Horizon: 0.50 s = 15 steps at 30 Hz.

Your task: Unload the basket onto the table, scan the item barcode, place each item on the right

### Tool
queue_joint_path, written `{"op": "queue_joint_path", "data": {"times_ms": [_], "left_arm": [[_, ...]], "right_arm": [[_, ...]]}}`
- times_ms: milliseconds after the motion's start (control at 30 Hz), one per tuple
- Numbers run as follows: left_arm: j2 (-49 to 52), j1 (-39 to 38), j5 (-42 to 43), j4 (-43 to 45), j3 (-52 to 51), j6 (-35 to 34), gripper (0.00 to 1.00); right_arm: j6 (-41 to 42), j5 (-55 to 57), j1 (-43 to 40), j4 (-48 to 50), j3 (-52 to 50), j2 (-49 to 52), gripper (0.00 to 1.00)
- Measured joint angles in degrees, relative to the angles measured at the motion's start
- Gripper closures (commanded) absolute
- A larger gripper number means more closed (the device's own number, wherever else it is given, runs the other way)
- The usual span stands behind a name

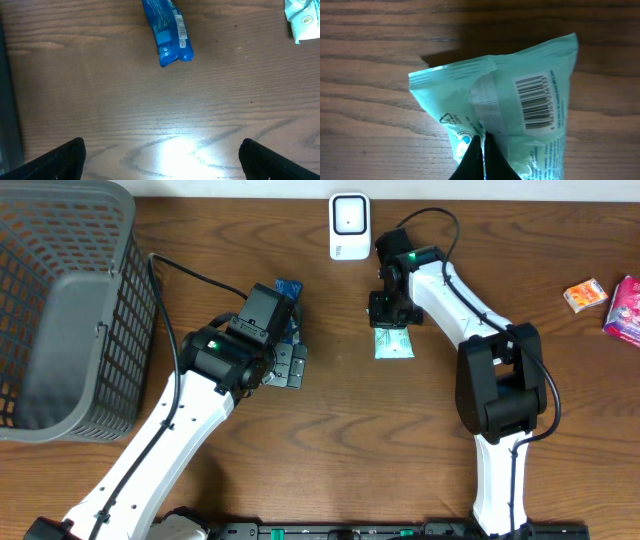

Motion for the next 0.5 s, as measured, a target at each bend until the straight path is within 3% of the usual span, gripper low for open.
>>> {"op": "queue_joint_path", "data": {"times_ms": [167, 233, 267, 300, 333, 433, 467, 500], "left_arm": [[0.0, 0.0, 0.0, 0.0, 0.0, 0.0, 0.02], [0.0, 0.0, 0.0, 0.0, 0.0, 0.0, 0.02], [0.0, 0.0, 0.0, 0.0, 0.0, 0.0, 0.02], [0.0, 0.0, 0.0, 0.0, 0.0, 0.0, 0.02], [0.0, 0.0, 0.0, 0.0, 0.0, 0.0, 0.02], [0.0, 0.0, 0.0, 0.0, 0.0, 0.0, 0.02], [0.0, 0.0, 0.0, 0.0, 0.0, 0.0, 0.02], [0.0, 0.0, 0.0, 0.0, 0.0, 0.0, 0.02]], "right_arm": [[0.0, -1.2, 0.0, -6.6, 3.9, 1.1, 0.9], [-0.2, -1.4, 0.0, -10.6, 8.7, 2.1, 0.81], [-1.1, -1.2, -0.1, -14.3, 13.4, 2.2, 0.45], [-1.6, -1.1, -0.1, -15.4, 16.4, 1.9, 0.26], [-1.8, -0.4, -0.3, -18.0, 18.8, 1.9, 0.18], [-2.2, 0.7, -0.9, -20.9, 21.2, 1.9, 0.14], [-2.6, 0.9, -1.2, -21.3, 21.5, 1.9, 0.02], [-2.8, 1.2, -1.8, -22.1, 21.5, 1.9, 0.01]]}}
